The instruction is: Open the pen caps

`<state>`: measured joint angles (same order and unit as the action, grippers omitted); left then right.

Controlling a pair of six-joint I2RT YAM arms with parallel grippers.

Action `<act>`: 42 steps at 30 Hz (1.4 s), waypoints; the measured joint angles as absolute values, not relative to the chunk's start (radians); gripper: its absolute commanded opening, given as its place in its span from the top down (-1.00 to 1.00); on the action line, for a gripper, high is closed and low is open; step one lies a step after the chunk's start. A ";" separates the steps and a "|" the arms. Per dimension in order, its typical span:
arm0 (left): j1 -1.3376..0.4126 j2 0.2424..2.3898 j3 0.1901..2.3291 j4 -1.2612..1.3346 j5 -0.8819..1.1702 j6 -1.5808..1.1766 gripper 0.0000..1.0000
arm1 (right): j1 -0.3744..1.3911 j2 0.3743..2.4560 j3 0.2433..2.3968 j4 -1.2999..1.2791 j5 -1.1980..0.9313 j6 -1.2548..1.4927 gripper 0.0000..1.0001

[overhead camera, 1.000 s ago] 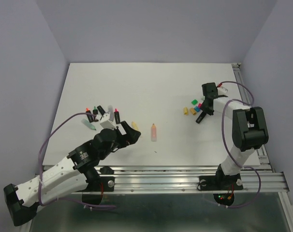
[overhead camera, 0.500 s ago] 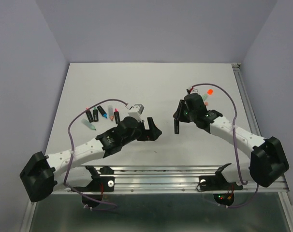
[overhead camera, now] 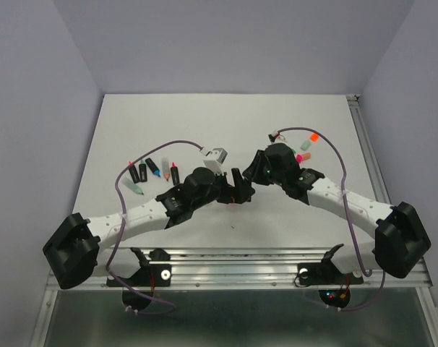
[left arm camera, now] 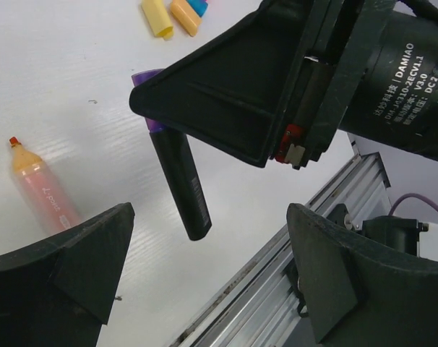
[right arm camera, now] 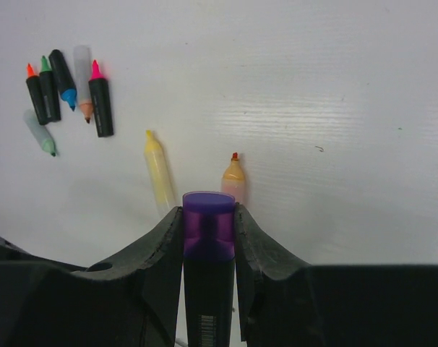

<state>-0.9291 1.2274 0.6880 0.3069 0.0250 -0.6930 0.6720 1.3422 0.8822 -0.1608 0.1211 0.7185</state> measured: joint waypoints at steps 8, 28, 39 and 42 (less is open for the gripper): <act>-0.929 1.316 0.688 0.326 0.031 -0.692 -0.93 | 0.688 1.336 0.882 -0.097 0.095 0.804 0.85; -0.929 1.332 0.717 0.286 -0.022 -0.688 0.64 | 0.744 1.332 0.882 -0.065 0.078 0.820 0.87; -0.921 1.323 0.709 0.274 -0.030 -0.716 1.00 | 0.756 1.334 0.885 -0.055 0.137 0.819 0.99; -0.922 1.280 0.670 0.296 -0.050 -0.746 1.00 | 0.785 1.354 0.910 -0.054 0.205 0.815 0.99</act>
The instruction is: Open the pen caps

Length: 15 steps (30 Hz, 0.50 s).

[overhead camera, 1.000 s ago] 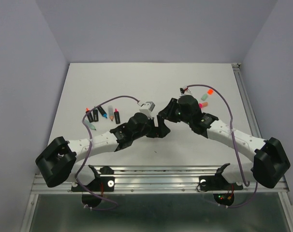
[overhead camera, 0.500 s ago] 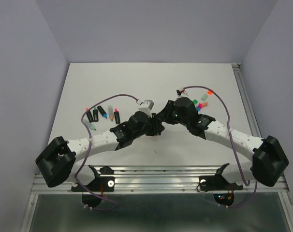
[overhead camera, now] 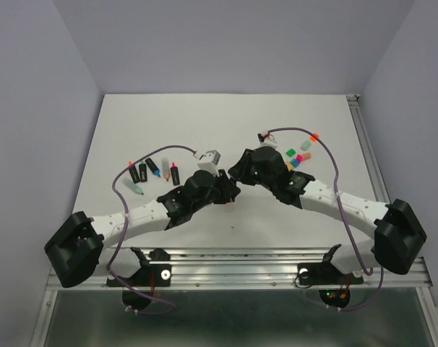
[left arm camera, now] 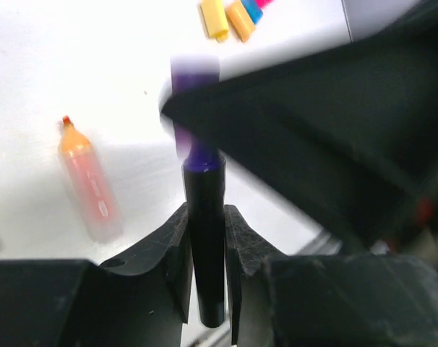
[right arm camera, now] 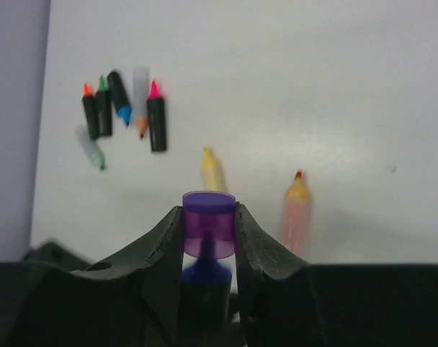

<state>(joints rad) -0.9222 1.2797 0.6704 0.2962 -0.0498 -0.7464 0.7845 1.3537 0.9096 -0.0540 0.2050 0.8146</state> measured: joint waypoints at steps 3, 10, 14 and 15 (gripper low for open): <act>-0.951 1.200 0.607 0.309 -0.062 -0.785 1.00 | 0.810 1.427 0.992 -0.048 0.351 0.789 0.99; -1.128 1.028 0.500 0.305 -0.062 -0.871 1.00 | 0.693 1.657 1.207 -0.052 0.578 0.744 0.99; -1.144 0.987 0.438 0.264 -0.096 -0.935 1.00 | 0.648 1.696 1.258 -0.083 0.617 0.711 0.99; -1.144 0.984 0.438 0.242 -0.108 -0.944 1.00 | 0.645 1.696 1.260 -0.096 0.623 0.705 0.99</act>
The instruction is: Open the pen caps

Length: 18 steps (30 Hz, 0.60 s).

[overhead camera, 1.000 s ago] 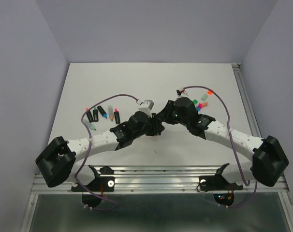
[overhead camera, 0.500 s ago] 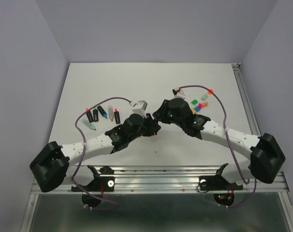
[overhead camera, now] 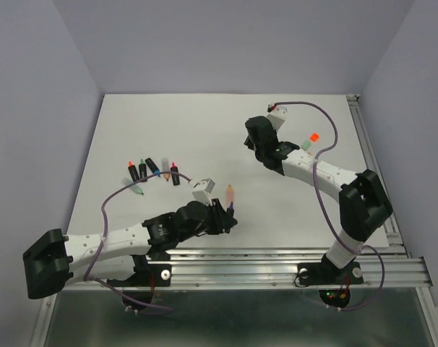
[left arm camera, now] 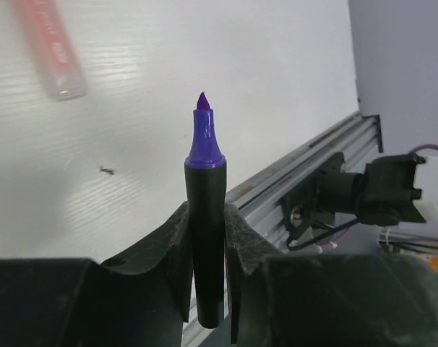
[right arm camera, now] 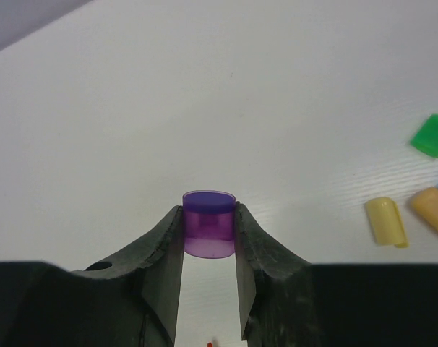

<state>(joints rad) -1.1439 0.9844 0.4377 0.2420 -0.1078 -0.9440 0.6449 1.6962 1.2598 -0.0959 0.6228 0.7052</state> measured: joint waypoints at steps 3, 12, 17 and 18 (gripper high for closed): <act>-1.122 0.979 0.445 0.148 -0.167 -0.974 1.00 | 0.644 1.691 1.258 -0.136 0.626 0.695 0.98; -0.799 1.065 0.532 -0.072 -0.245 -0.933 0.96 | 0.526 1.483 0.946 -0.245 0.592 0.731 0.92; -0.702 1.172 0.585 -0.134 -0.268 -0.899 0.80 | 0.463 1.442 0.825 -0.270 0.590 0.745 0.91; -0.681 1.199 0.593 -0.140 -0.273 -0.893 0.79 | 0.447 1.442 0.804 -0.272 0.587 0.745 0.89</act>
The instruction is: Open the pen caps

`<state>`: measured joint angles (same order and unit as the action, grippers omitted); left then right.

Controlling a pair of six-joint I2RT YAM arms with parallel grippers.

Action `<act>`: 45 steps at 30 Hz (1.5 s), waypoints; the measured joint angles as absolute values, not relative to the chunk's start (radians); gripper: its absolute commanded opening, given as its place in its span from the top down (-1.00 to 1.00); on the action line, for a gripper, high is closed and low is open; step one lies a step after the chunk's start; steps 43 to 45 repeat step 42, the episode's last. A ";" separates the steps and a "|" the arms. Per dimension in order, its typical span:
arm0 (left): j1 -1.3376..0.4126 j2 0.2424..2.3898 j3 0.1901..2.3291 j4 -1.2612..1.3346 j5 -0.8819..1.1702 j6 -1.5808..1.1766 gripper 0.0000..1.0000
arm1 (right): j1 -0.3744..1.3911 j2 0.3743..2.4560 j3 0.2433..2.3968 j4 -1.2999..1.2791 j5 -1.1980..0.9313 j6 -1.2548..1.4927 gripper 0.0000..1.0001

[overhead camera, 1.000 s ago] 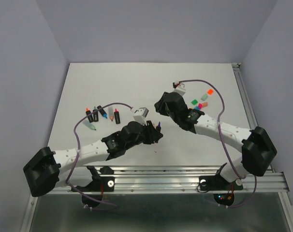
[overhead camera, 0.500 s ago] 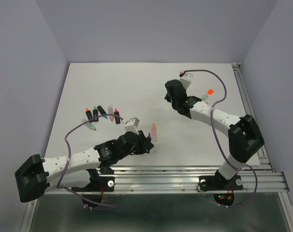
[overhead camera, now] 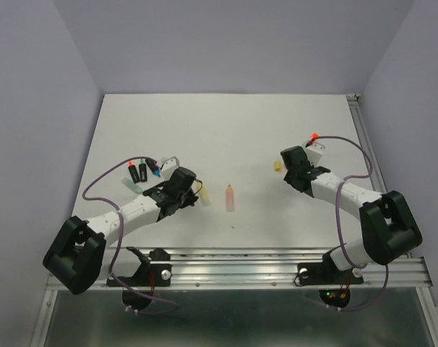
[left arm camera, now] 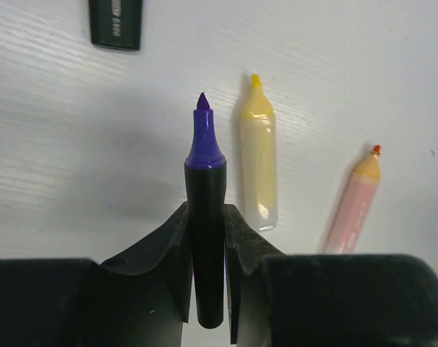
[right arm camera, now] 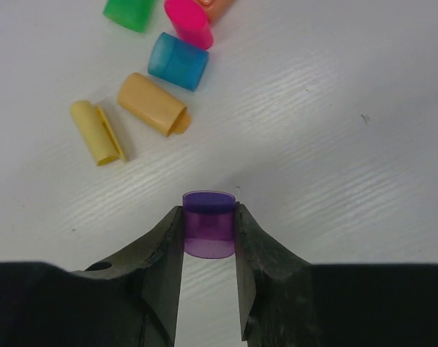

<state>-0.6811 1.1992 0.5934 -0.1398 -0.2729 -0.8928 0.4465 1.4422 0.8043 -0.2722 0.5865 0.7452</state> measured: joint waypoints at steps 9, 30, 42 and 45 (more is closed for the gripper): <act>-0.604 1.314 0.600 -0.158 -0.273 -0.853 -0.19 | 0.371 1.480 0.770 -0.277 0.565 0.737 0.30; -0.602 0.801 0.745 -0.324 -0.383 -0.847 -0.98 | 0.368 1.082 0.785 -0.464 0.524 0.729 -1.00; -0.600 0.664 0.768 -0.517 -0.541 -0.919 -0.98 | 0.368 0.907 0.785 -0.521 0.593 0.731 -1.00; -0.600 0.664 0.768 -0.517 -0.541 -0.919 -0.98 | 0.368 0.907 0.785 -0.521 0.593 0.731 -1.00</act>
